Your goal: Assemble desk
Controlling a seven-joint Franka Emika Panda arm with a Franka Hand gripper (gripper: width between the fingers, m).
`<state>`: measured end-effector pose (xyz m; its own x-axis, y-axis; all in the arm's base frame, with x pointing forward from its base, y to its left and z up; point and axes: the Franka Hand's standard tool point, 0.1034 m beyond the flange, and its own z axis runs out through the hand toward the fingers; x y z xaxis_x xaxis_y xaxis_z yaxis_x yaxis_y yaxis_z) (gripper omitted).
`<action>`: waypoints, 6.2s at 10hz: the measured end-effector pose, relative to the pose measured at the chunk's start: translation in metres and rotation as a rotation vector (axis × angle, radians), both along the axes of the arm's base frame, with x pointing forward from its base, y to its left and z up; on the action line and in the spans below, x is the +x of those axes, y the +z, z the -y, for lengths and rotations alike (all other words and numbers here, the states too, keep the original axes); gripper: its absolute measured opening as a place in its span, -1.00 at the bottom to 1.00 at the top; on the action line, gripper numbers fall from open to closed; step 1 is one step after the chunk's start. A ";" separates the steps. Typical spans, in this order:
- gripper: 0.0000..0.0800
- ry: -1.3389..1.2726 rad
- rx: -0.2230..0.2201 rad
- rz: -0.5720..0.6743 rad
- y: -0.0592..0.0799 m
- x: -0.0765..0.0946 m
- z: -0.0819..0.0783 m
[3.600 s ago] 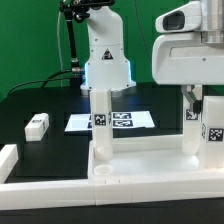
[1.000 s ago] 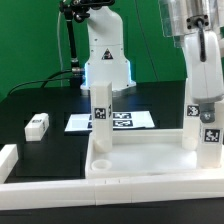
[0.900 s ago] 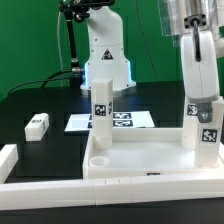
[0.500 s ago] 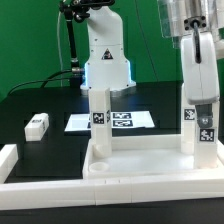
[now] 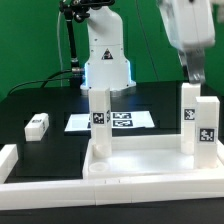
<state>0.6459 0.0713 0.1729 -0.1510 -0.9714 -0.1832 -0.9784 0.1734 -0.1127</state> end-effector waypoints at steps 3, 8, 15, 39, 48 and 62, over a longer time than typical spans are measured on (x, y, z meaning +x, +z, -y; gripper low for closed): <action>0.62 0.003 -0.002 -0.005 -0.003 -0.001 -0.002; 0.62 0.151 -0.031 0.015 -0.008 -0.027 0.021; 0.62 0.754 -0.112 0.121 0.007 -0.060 0.068; 0.62 1.649 0.469 -0.256 -0.105 -0.206 0.259; 0.62 1.613 0.717 -0.527 -0.154 -0.245 0.272; -0.28 1.587 0.746 -0.553 -0.158 -0.254 0.271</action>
Offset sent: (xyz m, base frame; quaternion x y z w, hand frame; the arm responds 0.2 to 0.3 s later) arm 0.0000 0.0000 0.0000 0.0000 0.0000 0.0000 1.0000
